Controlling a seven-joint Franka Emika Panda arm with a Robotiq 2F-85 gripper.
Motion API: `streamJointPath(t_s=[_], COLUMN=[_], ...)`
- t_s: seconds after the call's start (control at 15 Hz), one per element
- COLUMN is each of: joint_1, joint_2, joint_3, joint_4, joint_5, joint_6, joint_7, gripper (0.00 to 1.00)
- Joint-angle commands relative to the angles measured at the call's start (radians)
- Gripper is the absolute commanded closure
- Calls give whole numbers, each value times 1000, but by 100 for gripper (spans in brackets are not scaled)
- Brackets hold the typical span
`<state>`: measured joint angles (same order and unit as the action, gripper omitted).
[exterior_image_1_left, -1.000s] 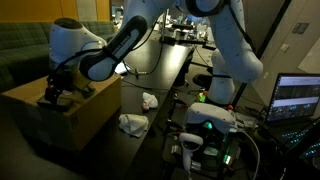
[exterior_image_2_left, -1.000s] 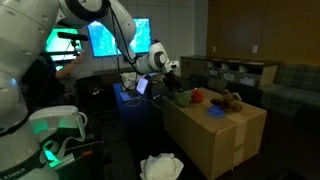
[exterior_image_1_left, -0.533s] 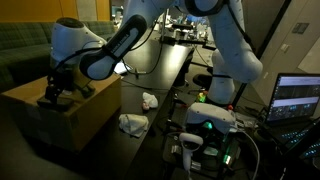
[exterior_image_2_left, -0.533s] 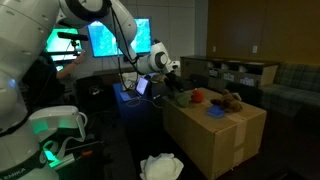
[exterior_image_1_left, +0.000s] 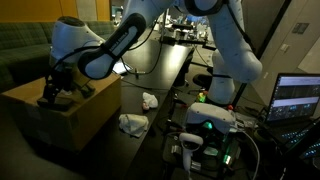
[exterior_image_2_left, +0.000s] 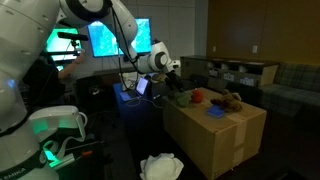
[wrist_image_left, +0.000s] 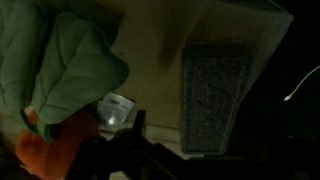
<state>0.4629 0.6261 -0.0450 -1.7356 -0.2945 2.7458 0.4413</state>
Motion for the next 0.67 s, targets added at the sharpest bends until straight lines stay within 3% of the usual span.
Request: streamJointPath(t_s=[0.0, 0.6], joint_1=[-15, -59], joint_2=[-6, 32], joint_3=[24, 72], joint_4=[-3, 21], joint_5=[32, 90], joint_6=[25, 13], joint_7=[-51, -136], gripper=[0, 0])
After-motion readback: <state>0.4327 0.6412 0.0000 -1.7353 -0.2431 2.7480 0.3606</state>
